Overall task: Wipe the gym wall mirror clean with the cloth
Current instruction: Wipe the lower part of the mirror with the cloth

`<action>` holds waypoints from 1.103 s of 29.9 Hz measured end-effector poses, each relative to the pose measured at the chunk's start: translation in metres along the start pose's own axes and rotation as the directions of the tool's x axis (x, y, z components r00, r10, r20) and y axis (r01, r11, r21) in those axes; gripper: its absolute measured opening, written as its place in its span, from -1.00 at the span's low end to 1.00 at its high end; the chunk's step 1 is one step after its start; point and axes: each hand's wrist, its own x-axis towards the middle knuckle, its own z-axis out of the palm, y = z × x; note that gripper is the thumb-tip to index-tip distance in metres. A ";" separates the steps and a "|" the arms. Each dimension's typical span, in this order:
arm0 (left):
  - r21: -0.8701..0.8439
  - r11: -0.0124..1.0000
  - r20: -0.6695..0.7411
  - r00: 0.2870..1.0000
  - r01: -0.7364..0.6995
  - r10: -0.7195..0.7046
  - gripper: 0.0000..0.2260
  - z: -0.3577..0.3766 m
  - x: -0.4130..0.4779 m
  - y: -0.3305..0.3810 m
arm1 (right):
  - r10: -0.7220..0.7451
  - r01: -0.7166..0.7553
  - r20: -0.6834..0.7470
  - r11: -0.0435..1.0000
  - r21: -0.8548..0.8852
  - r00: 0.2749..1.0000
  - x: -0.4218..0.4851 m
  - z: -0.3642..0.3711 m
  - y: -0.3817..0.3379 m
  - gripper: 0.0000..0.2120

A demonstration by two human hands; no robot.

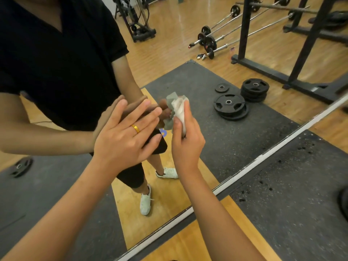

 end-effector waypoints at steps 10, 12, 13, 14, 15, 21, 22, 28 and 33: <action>0.011 1.000 -0.009 1.000 0.003 -0.003 -0.69 0.001 0.000 0.001 | 0.409 -0.401 -0.140 0.912 0.082 0.902 -0.033 0.011 0.026 -0.52; 0.013 1.000 -0.014 1.000 0.003 -0.003 -0.68 0.002 0.000 0.002 | 0.281 -0.273 -0.085 0.957 0.094 0.956 -0.039 0.019 0.007 -0.52; 0.013 1.000 -0.014 1.000 0.003 -0.003 -0.69 0.003 -0.001 0.002 | 0.202 -0.197 -0.050 0.976 0.092 0.978 -0.044 0.023 0.002 -0.53; 0.008 1.000 -0.011 1.000 0.003 -0.003 -0.69 0.003 -0.001 0.002 | 0.117 -0.116 -0.009 0.990 0.079 0.993 -0.052 0.027 0.005 -0.54; 0.001 1.000 -0.007 1.000 0.004 -0.004 -0.69 0.002 -0.001 0.001 | 0.036 -0.037 0.030 0.998 0.050 0.999 -0.062 0.030 0.013 -0.56; -0.032 0.999 0.020 1.000 -0.001 0.002 -0.70 0.001 -0.003 0.000 | 0.290 -0.293 -0.076 0.956 -0.018 0.954 -0.108 0.029 0.053 -0.51; -0.038 0.999 0.028 1.000 0.000 0.001 -0.70 0.001 -0.003 0.000 | 0.381 -0.382 -0.121 0.924 0.016 0.917 -0.107 0.032 0.044 -0.52; -0.053 0.999 0.022 1.000 -0.005 0.006 -0.71 0.002 -0.004 -0.001 | 0.324 -0.317 -0.048 0.942 0.109 0.945 -0.119 0.058 -0.011 -0.50; -0.086 0.995 0.002 0.999 -0.042 0.042 -0.72 0.002 -0.005 -0.003 | 0.125 -0.123 0.051 0.992 -0.028 0.991 -0.120 0.041 0.020 -0.52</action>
